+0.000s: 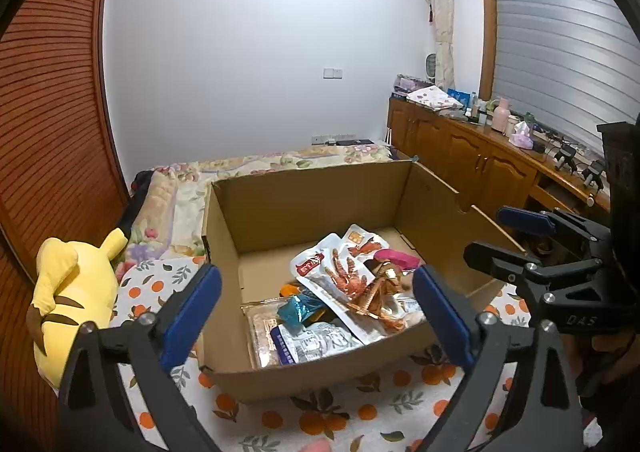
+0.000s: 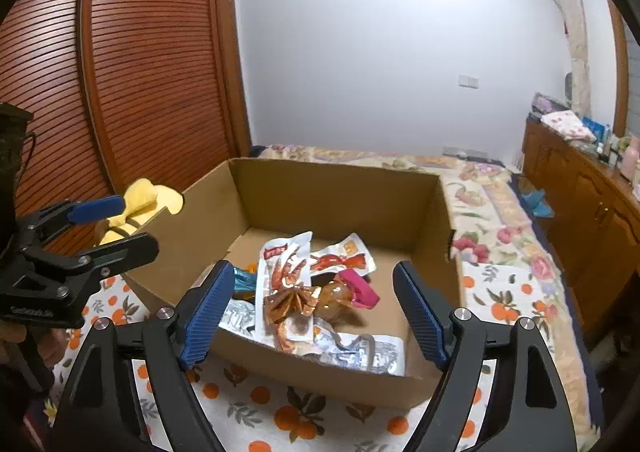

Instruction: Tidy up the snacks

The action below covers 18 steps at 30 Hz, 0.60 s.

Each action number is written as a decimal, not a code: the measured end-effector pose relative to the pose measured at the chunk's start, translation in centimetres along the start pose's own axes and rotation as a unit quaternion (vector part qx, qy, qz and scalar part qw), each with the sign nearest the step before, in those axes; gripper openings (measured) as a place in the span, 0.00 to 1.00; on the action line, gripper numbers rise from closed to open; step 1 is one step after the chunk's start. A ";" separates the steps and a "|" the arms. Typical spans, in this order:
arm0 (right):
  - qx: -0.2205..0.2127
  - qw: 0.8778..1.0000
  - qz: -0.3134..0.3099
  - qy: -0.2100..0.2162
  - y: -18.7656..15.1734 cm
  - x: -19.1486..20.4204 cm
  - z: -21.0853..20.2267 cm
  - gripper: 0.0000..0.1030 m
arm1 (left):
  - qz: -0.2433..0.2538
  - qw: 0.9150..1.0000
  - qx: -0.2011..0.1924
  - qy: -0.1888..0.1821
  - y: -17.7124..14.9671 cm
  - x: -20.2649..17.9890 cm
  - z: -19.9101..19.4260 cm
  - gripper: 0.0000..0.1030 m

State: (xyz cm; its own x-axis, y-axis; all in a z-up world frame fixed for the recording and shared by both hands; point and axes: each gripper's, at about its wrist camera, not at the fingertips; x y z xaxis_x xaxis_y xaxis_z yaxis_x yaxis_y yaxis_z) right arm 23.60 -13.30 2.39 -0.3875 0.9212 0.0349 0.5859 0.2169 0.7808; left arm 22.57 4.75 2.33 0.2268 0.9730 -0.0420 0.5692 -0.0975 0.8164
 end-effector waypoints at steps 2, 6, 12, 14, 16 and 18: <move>-0.005 1.000 0.000 -0.003 0.0 0.2 -0.8 0.82 | 0.001 1.000 -0.005 0.003 0.0 -0.4 -0.7 0.96; -0.015 1.000 -0.001 -0.008 -0.2 0.5 -2.2 0.82 | -0.003 1.000 -0.016 0.011 -0.3 -1.0 -2.3 0.96; -0.026 1.000 -0.005 -0.014 -0.8 1.2 -4.2 0.82 | -0.018 0.999 -0.024 0.016 -0.8 -1.6 -4.4 0.96; -0.030 0.999 -0.004 -0.016 -1.1 1.4 -4.9 0.82 | -0.015 0.999 -0.027 0.021 -1.0 -1.9 -5.0 0.96; -0.032 0.999 -0.002 -0.016 -1.3 1.5 -5.4 0.83 | -0.007 0.999 -0.031 0.032 -1.3 -2.4 -5.7 0.96; -0.035 0.999 -0.001 -0.018 -1.5 1.8 -6.0 0.83 | -0.001 0.999 -0.031 0.040 -1.6 -2.9 -6.2 0.96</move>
State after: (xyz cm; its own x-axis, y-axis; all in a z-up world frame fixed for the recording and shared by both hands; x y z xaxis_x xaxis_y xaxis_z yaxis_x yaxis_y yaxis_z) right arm 17.76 -13.94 4.98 -0.3620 0.9321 0.0108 0.5329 0.1974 0.8228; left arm 16.14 3.42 4.68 0.1595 0.9872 0.0007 0.5184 -0.0843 0.8510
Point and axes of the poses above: each gripper's, at about its wrist camera, not at the fingertips, and z roughly the way its jaws point, x to its left, y to its top, and after that the axes turned 4 degrees about x, right-handed
